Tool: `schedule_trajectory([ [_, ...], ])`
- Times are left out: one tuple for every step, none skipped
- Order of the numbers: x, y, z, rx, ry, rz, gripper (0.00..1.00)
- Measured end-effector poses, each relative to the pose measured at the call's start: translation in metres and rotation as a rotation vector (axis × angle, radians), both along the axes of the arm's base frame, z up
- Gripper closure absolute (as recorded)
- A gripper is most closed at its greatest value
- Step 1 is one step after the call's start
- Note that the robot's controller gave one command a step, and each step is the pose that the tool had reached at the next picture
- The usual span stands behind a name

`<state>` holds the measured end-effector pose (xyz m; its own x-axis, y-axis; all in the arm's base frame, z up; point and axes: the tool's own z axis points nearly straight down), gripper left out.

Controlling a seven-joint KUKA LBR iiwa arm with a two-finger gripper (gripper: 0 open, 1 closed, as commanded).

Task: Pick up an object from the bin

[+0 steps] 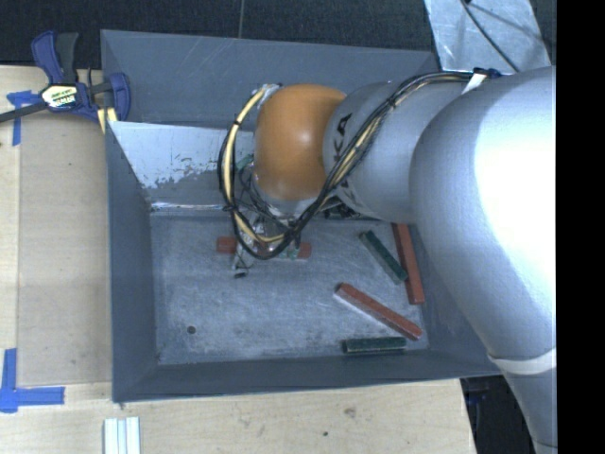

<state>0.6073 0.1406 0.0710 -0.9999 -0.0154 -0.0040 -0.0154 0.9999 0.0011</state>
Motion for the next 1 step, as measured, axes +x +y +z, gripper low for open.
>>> schedule_trajectory([
  [0.0173, -0.0016, 0.1759, 0.001, -0.008, -0.019, 1.00],
])
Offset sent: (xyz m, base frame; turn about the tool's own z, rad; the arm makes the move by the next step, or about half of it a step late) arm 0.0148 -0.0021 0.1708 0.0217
